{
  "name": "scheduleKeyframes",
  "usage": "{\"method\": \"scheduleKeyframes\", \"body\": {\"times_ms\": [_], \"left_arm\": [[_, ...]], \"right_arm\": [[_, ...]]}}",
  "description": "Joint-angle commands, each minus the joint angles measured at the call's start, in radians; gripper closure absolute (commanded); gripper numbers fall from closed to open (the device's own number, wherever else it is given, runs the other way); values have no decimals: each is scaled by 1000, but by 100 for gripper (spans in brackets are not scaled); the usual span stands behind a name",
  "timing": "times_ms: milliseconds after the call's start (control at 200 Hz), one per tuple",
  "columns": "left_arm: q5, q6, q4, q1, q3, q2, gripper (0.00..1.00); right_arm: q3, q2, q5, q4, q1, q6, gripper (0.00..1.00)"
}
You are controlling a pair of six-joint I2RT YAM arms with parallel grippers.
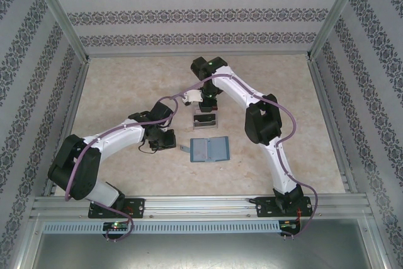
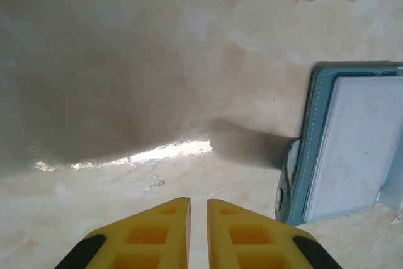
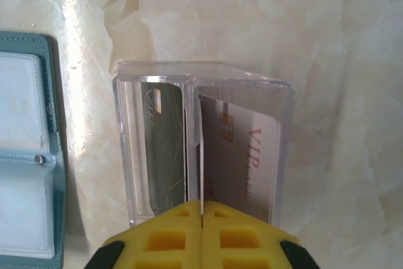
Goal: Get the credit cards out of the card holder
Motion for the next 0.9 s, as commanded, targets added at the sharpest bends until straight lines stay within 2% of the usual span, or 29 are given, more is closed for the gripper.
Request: {"method": "scheduleKeyframes", "body": {"times_ms": [0, 60, 175, 230, 350, 520, 720, 894], "left_arm": [[0, 2, -25, 14, -8, -19, 85], [0, 0, -25, 13, -7, -19, 85], [-2, 0, -26, 14, -8, -23, 85], [-1, -1, -28, 13, -6, -24, 85], [-4, -1, -31, 14, -4, -29, 85], [-6, 3, -37, 14, 3, -34, 85], [-17, 14, -44, 15, 14, -41, 85], [-17, 30, -45, 28, 28, -46, 85]], "right_arm": [[-12, -31, -10, -4, -7, 40, 97], [-15, -31, 1, 10, -8, 45, 91], [-6, -33, -5, 30, -9, 49, 88], [3, -35, -1, 39, -9, 53, 81], [12, -48, 10, 54, -12, 58, 77], [-8, -88, 66, 106, -11, 78, 74], [-77, -171, 61, 181, -13, 119, 73], [-166, -260, 39, 270, -15, 288, 71]]}}
